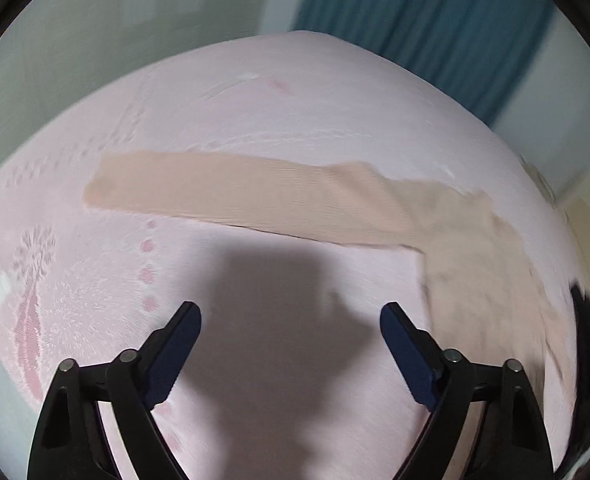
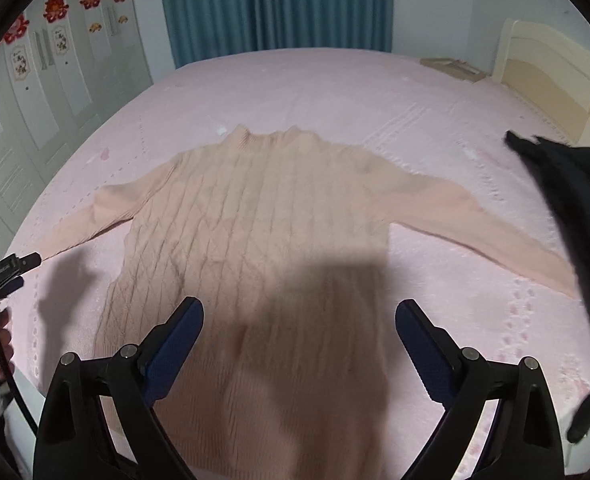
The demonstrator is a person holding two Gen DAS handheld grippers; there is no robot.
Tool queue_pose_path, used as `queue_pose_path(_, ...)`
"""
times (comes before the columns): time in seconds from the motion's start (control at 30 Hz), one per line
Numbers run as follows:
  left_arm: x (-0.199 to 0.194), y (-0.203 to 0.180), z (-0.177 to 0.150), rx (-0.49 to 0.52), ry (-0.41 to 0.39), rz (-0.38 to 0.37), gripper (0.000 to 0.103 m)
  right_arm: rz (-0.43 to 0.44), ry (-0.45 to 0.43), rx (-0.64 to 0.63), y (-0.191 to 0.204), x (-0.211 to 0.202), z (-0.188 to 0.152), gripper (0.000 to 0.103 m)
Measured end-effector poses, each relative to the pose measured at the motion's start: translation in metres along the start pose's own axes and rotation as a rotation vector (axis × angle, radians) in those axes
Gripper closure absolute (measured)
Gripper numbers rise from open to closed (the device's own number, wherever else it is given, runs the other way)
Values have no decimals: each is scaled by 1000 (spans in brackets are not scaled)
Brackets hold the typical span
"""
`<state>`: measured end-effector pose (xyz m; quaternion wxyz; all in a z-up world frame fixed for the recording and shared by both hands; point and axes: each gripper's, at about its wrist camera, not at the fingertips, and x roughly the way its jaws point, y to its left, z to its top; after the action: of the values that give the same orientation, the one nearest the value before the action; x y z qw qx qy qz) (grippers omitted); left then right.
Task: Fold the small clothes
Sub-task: 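Grasp the sweater sleeve nearest the left tool and lift it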
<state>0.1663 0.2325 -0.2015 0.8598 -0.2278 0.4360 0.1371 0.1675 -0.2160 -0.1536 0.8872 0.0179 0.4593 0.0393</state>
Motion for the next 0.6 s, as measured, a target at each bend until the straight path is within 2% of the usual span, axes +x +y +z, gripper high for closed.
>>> queue_pose_path(0.2,34,82,24,-255,-32,-20,20,-20,-2,-16,4,35,0,10)
queue_pose_path(0.27,43,104,29,-328,-58,-45,25,-26,-12,-13,4,41,1,10)
queue_pose_path(0.4,52,120,41,-377,-141,-61,29,-13,6,21,-1,54,3,10)
queue_pose_path(0.5,64,134,50,-455,-163,-55,45,-13,21,35,-3,59,3,10)
queue_pose_path(0.6,69,137,54,-480,-181,-8,77,-26,19,27,-6,58,2,10)
